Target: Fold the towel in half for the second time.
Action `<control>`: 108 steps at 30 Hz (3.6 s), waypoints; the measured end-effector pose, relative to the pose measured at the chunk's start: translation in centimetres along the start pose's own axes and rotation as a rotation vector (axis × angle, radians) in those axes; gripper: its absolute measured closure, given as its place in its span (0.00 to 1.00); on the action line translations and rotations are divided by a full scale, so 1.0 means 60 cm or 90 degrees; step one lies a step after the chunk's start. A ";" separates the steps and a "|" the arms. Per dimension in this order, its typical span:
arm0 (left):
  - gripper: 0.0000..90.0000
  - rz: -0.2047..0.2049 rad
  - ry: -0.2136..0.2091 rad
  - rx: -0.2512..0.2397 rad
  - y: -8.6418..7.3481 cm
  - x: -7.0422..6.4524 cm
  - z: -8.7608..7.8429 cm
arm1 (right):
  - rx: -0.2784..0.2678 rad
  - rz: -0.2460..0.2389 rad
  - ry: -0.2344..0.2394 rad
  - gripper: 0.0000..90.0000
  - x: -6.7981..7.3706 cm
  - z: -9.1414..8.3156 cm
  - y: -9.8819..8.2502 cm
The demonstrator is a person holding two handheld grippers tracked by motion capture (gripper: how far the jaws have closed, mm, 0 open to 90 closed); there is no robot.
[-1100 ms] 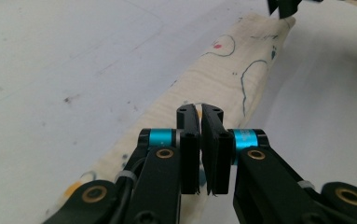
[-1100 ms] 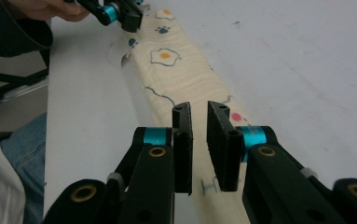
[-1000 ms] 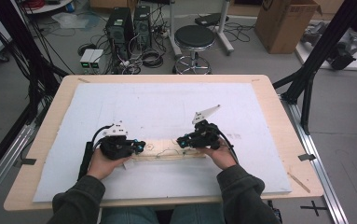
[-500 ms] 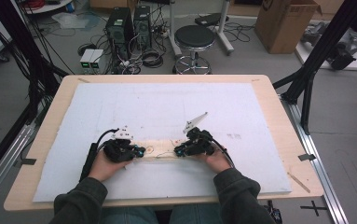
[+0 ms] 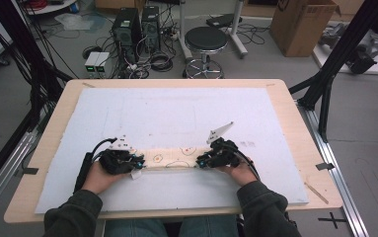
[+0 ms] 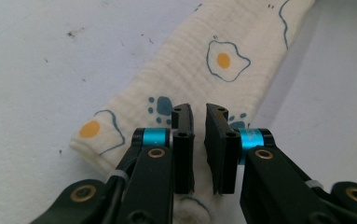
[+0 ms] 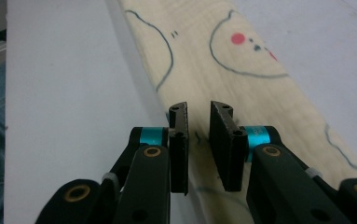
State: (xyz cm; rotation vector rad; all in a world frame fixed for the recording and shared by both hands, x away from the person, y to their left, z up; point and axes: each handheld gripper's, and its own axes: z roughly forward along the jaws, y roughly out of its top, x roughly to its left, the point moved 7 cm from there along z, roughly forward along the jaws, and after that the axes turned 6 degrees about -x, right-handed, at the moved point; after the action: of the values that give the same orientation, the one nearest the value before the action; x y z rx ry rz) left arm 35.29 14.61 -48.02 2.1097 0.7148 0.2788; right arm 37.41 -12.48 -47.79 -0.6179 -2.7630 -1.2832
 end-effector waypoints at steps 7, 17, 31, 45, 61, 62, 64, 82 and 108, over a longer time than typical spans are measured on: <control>0.81 0.007 0.004 -0.005 -0.004 0.002 -0.011 | -0.011 0.013 -0.024 0.84 -0.013 -0.031 -0.023; 0.74 -0.011 -0.004 -0.029 -0.016 0.002 -0.021 | -0.018 0.013 -0.034 0.81 -0.017 -0.041 -0.039; 0.60 -0.087 0.033 -0.107 0.028 0.049 -0.043 | -0.092 0.066 -0.081 0.62 -0.056 -0.083 0.006; 0.62 -0.170 0.037 -0.029 -0.006 0.085 -0.010 | -0.032 0.150 -0.072 0.64 -0.103 -0.042 -0.020; 0.91 -0.162 0.030 -0.049 0.002 0.081 -0.010 | -0.021 0.113 -0.053 0.88 -0.090 -0.042 -0.016; 0.91 -0.165 0.033 -0.057 0.004 0.083 -0.011 | -0.023 0.112 -0.054 0.88 -0.090 -0.044 -0.015; 0.91 -0.170 0.040 -0.067 0.007 0.085 -0.012 | -0.029 0.110 -0.056 0.88 -0.090 -0.046 -0.013; 0.91 -0.167 0.089 -0.090 0.040 0.108 0.000 | -0.040 0.116 -0.085 0.89 -0.117 -0.054 -0.001; 0.91 -0.225 0.140 -0.113 0.044 0.153 0.047 | -0.041 0.167 -0.151 0.89 -0.194 -0.040 0.021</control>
State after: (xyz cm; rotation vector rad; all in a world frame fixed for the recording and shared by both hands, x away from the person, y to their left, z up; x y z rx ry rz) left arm 45.00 16.87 -48.15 1.7633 1.1326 0.3669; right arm 48.23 -17.49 -47.52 -1.1635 -2.7015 -1.3194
